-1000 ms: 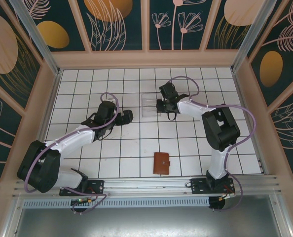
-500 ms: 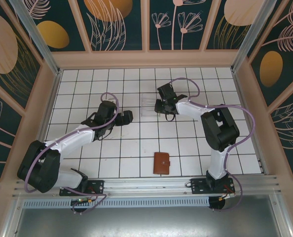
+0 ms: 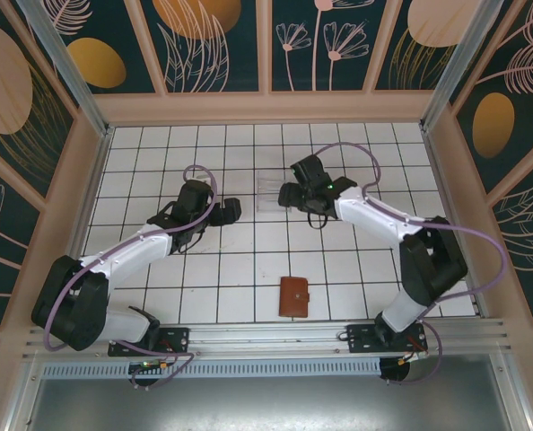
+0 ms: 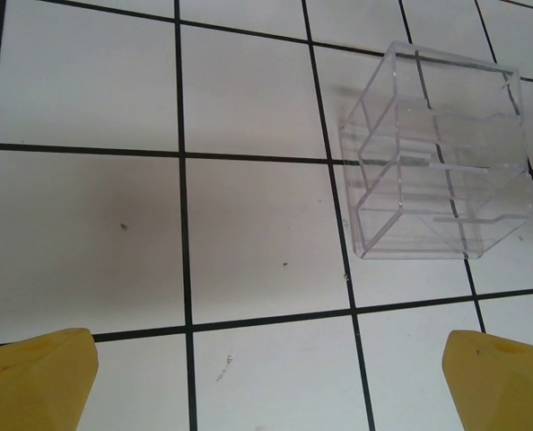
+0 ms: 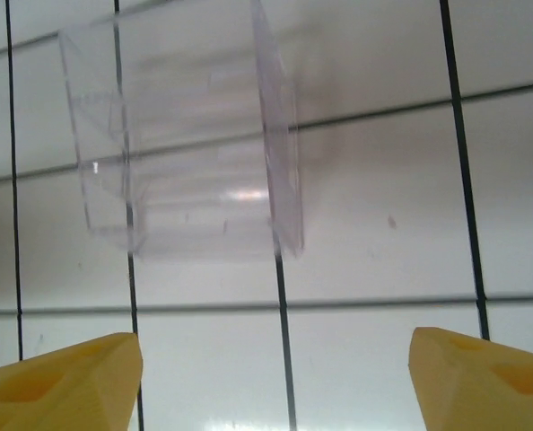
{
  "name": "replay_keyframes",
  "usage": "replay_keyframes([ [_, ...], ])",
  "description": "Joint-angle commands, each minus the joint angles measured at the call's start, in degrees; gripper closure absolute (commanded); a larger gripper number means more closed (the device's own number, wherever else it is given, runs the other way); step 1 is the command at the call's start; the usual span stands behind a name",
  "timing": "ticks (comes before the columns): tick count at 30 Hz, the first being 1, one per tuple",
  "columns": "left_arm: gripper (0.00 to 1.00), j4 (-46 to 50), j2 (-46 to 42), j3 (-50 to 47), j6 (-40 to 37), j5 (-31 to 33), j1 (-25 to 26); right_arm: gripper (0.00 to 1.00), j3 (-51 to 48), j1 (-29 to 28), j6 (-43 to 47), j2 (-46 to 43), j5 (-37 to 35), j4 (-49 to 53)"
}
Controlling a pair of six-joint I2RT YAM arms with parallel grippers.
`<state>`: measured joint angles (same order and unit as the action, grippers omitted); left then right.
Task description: Take the credit cards out of the card holder
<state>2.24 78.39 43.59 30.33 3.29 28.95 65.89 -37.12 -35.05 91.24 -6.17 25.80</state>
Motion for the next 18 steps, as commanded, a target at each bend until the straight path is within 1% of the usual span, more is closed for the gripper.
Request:
replay_keyframes([
  [1,0.02,1.6,-0.2,1.8,-2.0,2.2,0.2,0.03,-4.4,-3.1,-6.9,-4.9,-1.4,7.8],
  [2,0.02,1.8,-0.3,1.9,-2.1,2.9,0.2,0.01,-5.8,-4.2,-8.7,-6.1,-0.7,8.5],
  [8,0.02,1.6,-1.9,1.5,-2.4,5.4,0.2,0.01,-12.2,-12.6,-18.4,-9.5,1.7,12.4],
  [14,0.01,1.8,-3.5,1.3,-2.9,6.8,0.2,0.01,-17.1,-20.8,-25.2,-8.9,4.6,13.2],
  [18,0.02,2.6,-4.1,1.7,-3.2,7.3,0.2,0.01,-18.1,-25.0,-27.6,-7.4,5.1,13.5],
])
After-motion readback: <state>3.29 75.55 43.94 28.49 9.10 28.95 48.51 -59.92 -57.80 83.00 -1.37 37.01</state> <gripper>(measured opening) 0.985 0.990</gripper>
